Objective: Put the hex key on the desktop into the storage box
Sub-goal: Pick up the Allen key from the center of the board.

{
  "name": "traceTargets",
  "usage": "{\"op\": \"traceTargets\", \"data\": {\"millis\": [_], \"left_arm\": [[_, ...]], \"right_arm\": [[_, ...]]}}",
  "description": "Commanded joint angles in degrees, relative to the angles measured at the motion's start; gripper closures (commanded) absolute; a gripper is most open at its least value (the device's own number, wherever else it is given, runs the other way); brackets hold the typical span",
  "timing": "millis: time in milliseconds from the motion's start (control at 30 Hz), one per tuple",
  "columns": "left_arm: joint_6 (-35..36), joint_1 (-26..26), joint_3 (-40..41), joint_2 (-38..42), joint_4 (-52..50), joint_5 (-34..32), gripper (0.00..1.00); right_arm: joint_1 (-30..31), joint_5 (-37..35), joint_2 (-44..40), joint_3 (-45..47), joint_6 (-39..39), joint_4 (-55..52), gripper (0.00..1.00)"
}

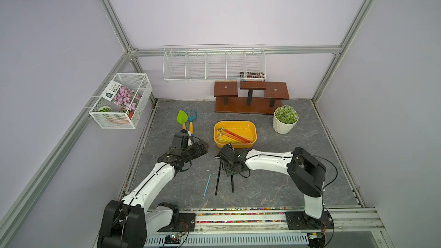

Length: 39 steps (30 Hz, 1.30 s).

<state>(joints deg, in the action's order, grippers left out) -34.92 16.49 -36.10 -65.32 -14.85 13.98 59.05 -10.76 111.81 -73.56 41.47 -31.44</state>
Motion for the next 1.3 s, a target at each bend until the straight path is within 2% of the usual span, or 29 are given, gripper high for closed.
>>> {"op": "traceTargets", "data": {"millis": [0,100,267,400,667,1033,1267], "left_arm": [[-0.14,-0.14,0.41,-0.49,0.97,0.70,0.04],[-0.41,-0.13,0.15,-0.87,1.01,0.94,0.04],[-1.28,-0.12,-0.11,-1.38,1.33,1.48,0.04],[-1.95,0.11,-0.39,-1.66,1.61,1.74,0.04],[-2.78,2.63,-2.93,-3.95,1.16,0.63,0.05],[-3.78,3.20,-6.14,-5.45,2.38,0.02,0.05],[-2.52,3.20,-8.26,-8.34,3.28,0.31,0.05]], "right_arm": [[0.54,-0.57,2.01,0.82,1.18,-0.45,0.47],[0.57,-0.24,2.01,1.72,0.99,0.15,0.56],[0.54,-0.49,0.21,3.85,0.83,1.16,0.78],[0.55,-0.69,-2.71,5.51,-0.30,1.75,0.87],[0.63,-0.06,-8.81,6.76,-6.19,1.33,0.95],[0.63,-3.38,-16.75,3.55,-14.43,-5.13,0.97],[0.27,-8.87,-16.68,-2.99,-20.46,-9.47,0.97]]}}
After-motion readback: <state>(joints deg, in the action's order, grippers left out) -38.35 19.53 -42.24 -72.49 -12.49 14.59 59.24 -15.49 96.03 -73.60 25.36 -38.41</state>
